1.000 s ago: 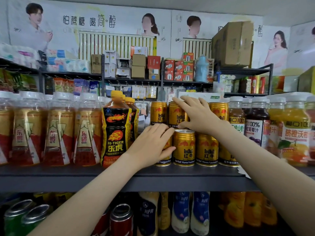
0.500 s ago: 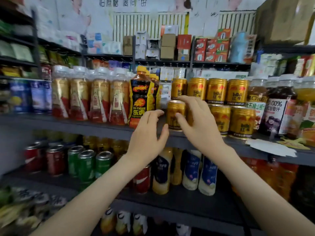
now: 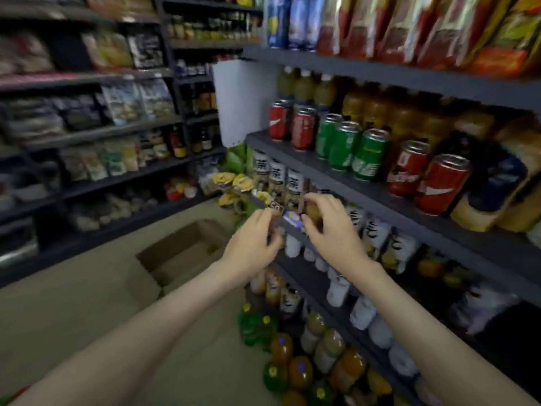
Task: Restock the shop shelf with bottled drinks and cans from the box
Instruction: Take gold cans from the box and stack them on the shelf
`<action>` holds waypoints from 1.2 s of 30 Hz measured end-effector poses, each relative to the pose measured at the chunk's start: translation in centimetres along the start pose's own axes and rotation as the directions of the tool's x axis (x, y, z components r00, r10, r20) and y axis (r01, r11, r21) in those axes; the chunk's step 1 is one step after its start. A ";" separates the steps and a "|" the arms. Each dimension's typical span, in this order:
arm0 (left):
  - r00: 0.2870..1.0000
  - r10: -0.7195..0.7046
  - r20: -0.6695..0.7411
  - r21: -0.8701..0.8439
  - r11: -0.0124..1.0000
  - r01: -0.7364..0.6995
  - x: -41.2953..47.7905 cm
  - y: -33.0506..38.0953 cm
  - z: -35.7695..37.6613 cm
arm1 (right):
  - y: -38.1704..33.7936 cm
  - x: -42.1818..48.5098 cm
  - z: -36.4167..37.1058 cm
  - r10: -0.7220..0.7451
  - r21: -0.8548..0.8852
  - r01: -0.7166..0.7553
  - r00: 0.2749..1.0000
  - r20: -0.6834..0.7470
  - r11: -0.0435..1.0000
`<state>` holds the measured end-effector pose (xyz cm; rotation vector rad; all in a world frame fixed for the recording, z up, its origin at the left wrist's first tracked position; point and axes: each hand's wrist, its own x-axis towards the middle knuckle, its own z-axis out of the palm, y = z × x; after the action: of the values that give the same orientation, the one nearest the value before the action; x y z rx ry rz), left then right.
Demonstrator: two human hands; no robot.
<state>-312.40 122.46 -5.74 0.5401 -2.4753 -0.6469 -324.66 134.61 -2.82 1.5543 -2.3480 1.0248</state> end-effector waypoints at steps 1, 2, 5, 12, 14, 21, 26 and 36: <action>0.999 -0.051 0.001 0.021 0.998 0.051 -0.6 -2.1 -0.6 | -0.5 0.6 2.0 -0.017 0.016 0.017 0.999 0.037 1.000; 0.995 -0.104 0.000 0.038 0.994 0.104 -1.2 -4.3 -1.2 | -0.9 1.3 4.1 -0.030 0.037 0.027 0.997 0.075 0.999; 0.974 -0.226 -0.009 0.066 0.972 0.226 -2.5 -11.3 -3.0 | -2.2 4.1 10.4 -0.041 0.086 0.026 0.983 0.180 0.996; 0.909 -0.415 0.015 0.175 0.897 0.407 -2.4 -27.9 -8.3 | -5.9 13.5 26.6 -0.042 0.143 -0.015 0.919 0.391 0.990; 0.883 -0.468 0.027 0.189 0.870 0.455 -1.6 -31.9 -10.1 | -6.7 15.9 30.4 -0.023 0.146 -0.044 0.902 0.432 0.988; 0.770 -0.632 0.092 0.179 0.771 0.611 2.9 -43.2 -10.9 | -5.4 22.7 41.2 0.070 0.091 -0.141 0.835 0.546 0.986; 0.634 -0.752 0.182 0.171 0.659 0.733 6.4 -51.4 -6.9 | 0.1 27.4 50.5 0.195 -0.002 -0.254 0.738 0.646 0.967; 0.347 -0.910 0.226 0.227 0.396 0.890 14.0 -72.3 3.6 | 9.5 34.9 73.7 0.448 -0.214 -0.483 0.444 0.776 0.849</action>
<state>-308.03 58.49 -42.22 2.0895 -2.2659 -1.1231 -330.97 65.51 -46.63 1.6361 -3.5752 0.3940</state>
